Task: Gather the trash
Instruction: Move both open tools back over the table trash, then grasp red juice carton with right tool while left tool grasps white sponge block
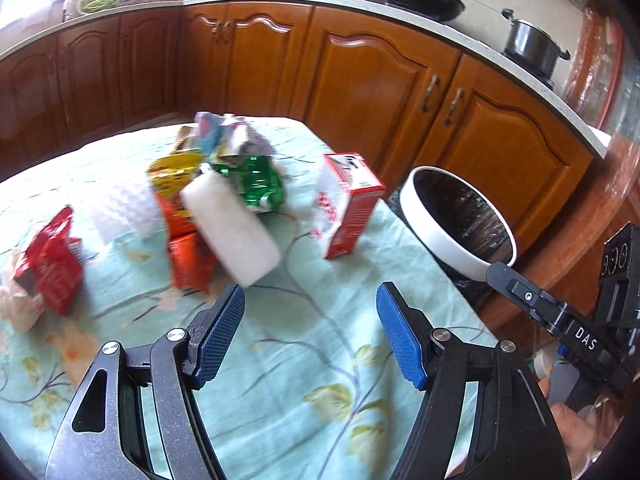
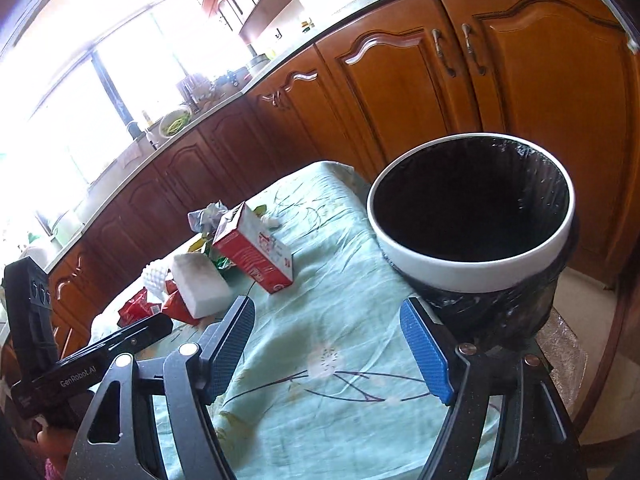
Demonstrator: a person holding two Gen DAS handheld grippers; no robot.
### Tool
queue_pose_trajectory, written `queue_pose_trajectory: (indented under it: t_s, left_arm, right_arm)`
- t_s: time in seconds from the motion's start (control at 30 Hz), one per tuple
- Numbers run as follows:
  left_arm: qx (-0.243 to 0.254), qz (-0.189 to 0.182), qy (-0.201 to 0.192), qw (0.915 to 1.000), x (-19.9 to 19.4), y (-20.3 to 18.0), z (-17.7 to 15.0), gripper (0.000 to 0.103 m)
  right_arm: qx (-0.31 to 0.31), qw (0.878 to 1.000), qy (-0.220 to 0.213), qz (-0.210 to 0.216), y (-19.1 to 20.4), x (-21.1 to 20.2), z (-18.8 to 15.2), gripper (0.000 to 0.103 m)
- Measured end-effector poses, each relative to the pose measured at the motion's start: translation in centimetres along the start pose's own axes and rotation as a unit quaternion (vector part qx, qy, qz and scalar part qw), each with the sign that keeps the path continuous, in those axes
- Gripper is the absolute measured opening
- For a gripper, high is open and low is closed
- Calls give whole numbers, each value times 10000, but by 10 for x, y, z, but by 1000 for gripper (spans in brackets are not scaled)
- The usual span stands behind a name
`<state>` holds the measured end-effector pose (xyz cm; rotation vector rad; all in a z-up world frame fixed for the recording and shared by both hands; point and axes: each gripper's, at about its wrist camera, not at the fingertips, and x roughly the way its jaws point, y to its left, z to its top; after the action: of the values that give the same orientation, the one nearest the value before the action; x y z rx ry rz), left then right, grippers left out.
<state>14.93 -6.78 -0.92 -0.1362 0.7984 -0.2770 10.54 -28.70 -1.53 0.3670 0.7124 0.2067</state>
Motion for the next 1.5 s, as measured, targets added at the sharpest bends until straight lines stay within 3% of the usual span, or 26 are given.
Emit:
queue_pose_trajectory:
  t_s: [0.17,0.33,0.57,0.9,0.93,1.0,1.03,1.07,1.1,1.27,1.5]
  left_arm:
    - [-201,142,-51,9997,-10,27,-8,70]
    - [-374,61,-48,9993,-12,43,-5,70]
    - [-487,11,-41,9988,-4,55,19,70]
    - [-188,329,291,9989,35,57,55,70]
    - [-150,364,343,9986,40,58,56,70]
    - [-124,451,443,9979,49,60,57,70]
    - [-119,455,499,9976,53,61,57,69]
    - [-113,447,554,9974,57,62,57,69]
    - [-111,448,585,9972,61,63,56,69]
    - [-1,294,499,9983,60,56,55,41]
    - [168,48,242,9996,40,34,54,34]
  right_arm:
    - [-271,9996,85,71,23,9,-4,77]
    - [-503,9986,70,118,39,18,-1,77]
    - [-787,9967,96,200,53,39,19,77]
    - [-1409,9893,331,179,80,88,29,75]
    - [-1444,9888,348,161,81,93,30,71]
    - [-1493,9879,404,135,81,100,31,53]
    - [-1495,9877,440,107,80,103,32,37]
    - [-1479,9879,457,80,79,104,32,32]
    - [-1452,9884,447,70,78,103,32,33]
    - [-1281,9914,244,110,68,80,33,32]
    - [-936,9955,19,122,49,39,34,31]
